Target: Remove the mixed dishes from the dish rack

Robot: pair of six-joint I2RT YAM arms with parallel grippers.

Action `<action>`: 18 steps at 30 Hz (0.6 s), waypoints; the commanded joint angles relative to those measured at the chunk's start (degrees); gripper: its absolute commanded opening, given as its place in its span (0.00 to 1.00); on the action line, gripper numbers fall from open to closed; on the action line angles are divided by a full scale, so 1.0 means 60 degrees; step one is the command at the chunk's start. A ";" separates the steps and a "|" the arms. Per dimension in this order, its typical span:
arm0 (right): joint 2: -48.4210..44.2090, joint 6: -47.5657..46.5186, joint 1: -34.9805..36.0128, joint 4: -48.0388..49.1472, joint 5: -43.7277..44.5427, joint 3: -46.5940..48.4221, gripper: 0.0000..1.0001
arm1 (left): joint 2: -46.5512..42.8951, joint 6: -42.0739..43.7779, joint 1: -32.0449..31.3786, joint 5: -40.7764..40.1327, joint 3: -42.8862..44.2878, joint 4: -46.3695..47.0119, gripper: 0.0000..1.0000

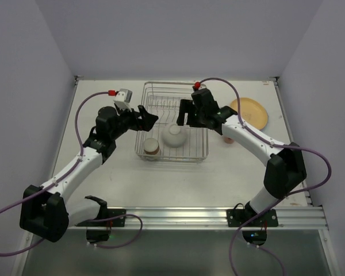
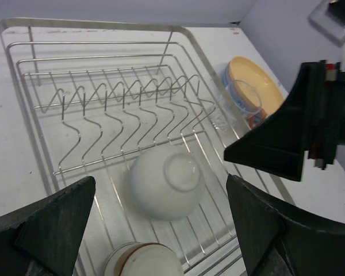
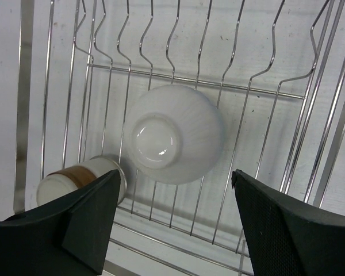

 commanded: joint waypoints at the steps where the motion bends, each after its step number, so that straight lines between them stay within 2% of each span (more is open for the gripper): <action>1: -0.0358 -0.0317 0.0080 -0.0014 0.0054 -0.0197 0.82 | -0.0381 0.0642 -0.0568 -0.1211 0.0447 -0.1409 1.00; 3: -0.0490 -0.0346 0.0095 -0.0043 0.0069 -0.0328 0.86 | -0.0601 0.0760 -0.0849 -0.1972 0.0709 -0.2314 1.00; 7: -0.0826 -0.0332 0.0109 0.0074 0.0054 -0.0636 0.99 | -0.0529 0.0819 -0.0953 -0.1976 0.1164 -0.3738 1.00; 12: -0.1776 -0.0332 0.0109 0.0308 0.0141 -0.1455 0.99 | -0.0455 0.1126 -0.1055 -0.1946 0.1326 -0.4910 1.00; 18: -0.2540 -0.0332 0.0109 0.0381 0.0376 -0.2086 0.99 | -0.0105 0.1288 -0.1245 -0.2005 0.1355 -0.5484 1.00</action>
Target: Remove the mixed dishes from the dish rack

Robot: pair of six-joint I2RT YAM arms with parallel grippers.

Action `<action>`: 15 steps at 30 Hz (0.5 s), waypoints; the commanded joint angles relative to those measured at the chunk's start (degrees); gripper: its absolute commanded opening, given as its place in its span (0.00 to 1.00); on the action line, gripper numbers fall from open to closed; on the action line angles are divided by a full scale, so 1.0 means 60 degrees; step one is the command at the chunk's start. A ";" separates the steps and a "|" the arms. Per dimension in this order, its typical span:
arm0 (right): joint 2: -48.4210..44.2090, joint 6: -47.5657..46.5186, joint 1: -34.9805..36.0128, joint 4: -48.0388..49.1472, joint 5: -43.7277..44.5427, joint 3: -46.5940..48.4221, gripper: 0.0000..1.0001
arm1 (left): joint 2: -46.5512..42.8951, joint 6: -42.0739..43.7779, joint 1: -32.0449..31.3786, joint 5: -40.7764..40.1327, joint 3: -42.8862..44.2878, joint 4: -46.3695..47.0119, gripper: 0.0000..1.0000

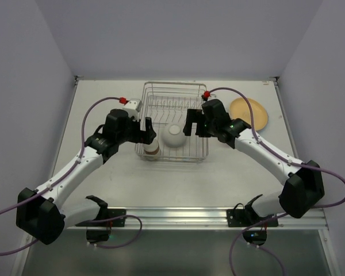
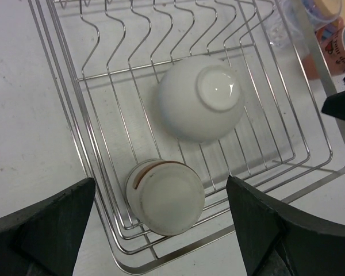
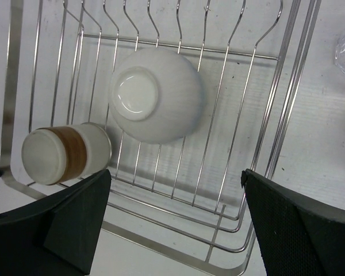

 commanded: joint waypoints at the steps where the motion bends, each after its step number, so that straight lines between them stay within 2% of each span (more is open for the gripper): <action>1: -0.0621 -0.0102 0.0036 0.0389 0.0318 -0.0200 0.99 | 0.0358 0.0326 -0.0233 -0.0082 0.0372 -0.0679 1.00; 15: -0.1281 -0.0102 0.0051 0.0696 -0.0048 -0.0844 0.99 | 0.0711 0.0326 -0.0893 -0.0345 0.0386 -0.0679 1.00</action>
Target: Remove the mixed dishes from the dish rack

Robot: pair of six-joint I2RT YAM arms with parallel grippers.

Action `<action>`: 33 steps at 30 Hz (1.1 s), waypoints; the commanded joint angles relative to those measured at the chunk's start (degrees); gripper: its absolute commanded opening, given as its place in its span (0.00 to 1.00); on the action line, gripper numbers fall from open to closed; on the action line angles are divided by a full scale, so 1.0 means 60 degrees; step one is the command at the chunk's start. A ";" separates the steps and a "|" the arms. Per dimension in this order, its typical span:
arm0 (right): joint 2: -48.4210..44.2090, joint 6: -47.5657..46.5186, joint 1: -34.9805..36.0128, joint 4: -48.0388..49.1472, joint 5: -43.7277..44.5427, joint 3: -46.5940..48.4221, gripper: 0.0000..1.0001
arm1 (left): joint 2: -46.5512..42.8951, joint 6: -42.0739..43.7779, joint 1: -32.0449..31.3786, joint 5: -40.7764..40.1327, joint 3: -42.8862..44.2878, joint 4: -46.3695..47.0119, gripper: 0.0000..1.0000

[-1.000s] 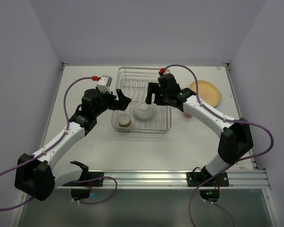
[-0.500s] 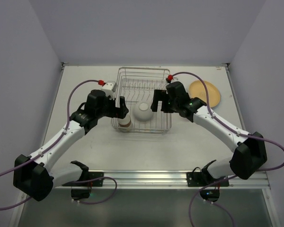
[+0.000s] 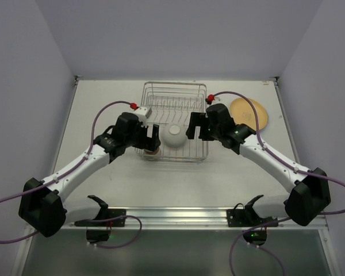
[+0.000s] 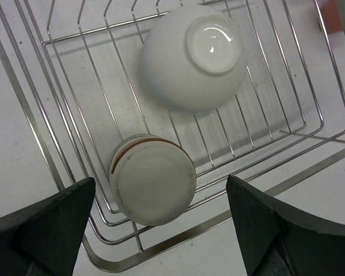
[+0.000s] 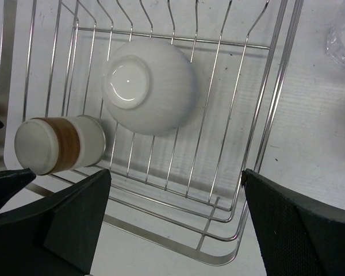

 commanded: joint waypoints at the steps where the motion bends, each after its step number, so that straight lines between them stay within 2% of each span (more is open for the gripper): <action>1: -0.0494 -0.0080 0.0051 0.0500 -0.0205 -0.0185 0.99 | 0.0074 0.0257 -0.0113 -0.0120 0.0383 -0.0075 1.00; 13: -0.0612 -0.0153 0.0051 0.0573 -0.0190 -0.0273 0.99 | 0.0894 0.0257 -0.0392 -0.0998 0.0749 -0.0338 1.00; 20: -0.0670 -0.0168 0.0036 0.0719 -0.0205 -0.0420 0.99 | 0.0574 0.0155 -0.0406 -0.1408 0.0808 -0.0456 1.00; 28: -0.0700 -0.0139 0.0036 0.0851 -0.0409 -0.0522 0.99 | 0.0718 0.0257 -0.0406 -0.1365 0.1086 -0.0719 1.00; 33: -0.0685 -0.0183 0.0051 0.1378 -0.1271 -0.0625 0.98 | 0.0748 0.0067 -0.0406 -0.1131 0.1042 -0.0588 1.00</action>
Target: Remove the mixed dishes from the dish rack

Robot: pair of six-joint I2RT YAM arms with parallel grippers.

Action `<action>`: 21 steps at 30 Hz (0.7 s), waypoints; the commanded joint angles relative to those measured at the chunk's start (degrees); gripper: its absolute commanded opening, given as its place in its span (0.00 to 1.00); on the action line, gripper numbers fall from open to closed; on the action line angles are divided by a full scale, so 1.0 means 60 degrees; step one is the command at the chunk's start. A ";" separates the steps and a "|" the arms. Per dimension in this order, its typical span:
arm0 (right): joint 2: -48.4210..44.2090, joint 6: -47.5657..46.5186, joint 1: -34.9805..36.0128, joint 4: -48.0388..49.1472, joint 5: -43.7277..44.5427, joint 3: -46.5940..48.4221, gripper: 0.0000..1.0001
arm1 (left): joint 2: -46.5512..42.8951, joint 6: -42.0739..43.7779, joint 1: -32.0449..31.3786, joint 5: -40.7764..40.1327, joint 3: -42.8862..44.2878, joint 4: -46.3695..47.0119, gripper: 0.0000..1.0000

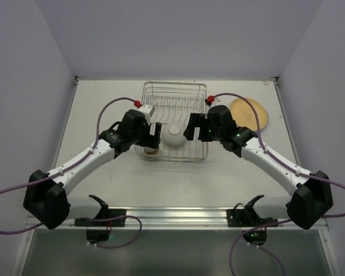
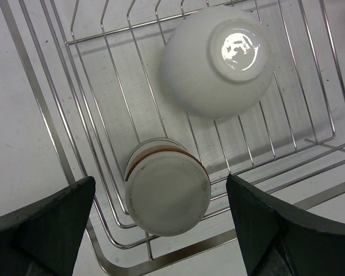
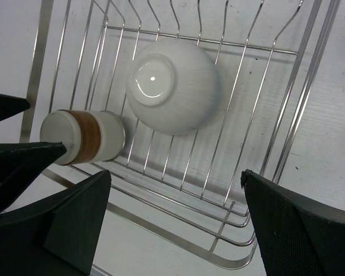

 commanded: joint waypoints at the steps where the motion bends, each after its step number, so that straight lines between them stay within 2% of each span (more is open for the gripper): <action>1: -0.0215 -0.0114 0.0051 0.0807 -0.0837 -0.0031 0.98 | -0.0046 -0.0137 -0.0053 0.0115 0.0281 0.0046 1.00; 4: 0.0150 -0.0099 0.0109 0.0398 -0.0677 0.0349 0.98 | -0.0440 -0.0415 -0.0038 0.0043 0.0120 0.0353 1.00; 9: 0.0575 -0.0041 0.0314 0.0602 -0.0999 0.0438 0.99 | -0.1581 -0.0695 0.0253 -0.0617 -0.0012 0.0428 1.00; 10: 0.0736 -0.0011 0.0489 0.0646 -0.0956 0.0525 0.99 | -0.1773 -0.0768 0.0429 -0.0457 -0.0129 0.0500 1.00; 14: 0.1366 -0.0069 0.1294 0.0369 -0.0005 0.1125 0.99 | -0.2930 -0.0988 0.2200 0.0597 -0.0802 0.0983 1.00; 16: 0.1862 -0.0157 0.1689 0.0163 0.0303 0.1637 0.99 | -0.3589 -0.1061 0.2756 0.0599 -0.1125 0.1101 1.00; 21: 0.2786 -0.0216 0.2364 -0.0129 0.0582 0.2734 0.99 | -0.4658 -0.1383 0.3330 0.1024 -0.1462 0.1248 1.00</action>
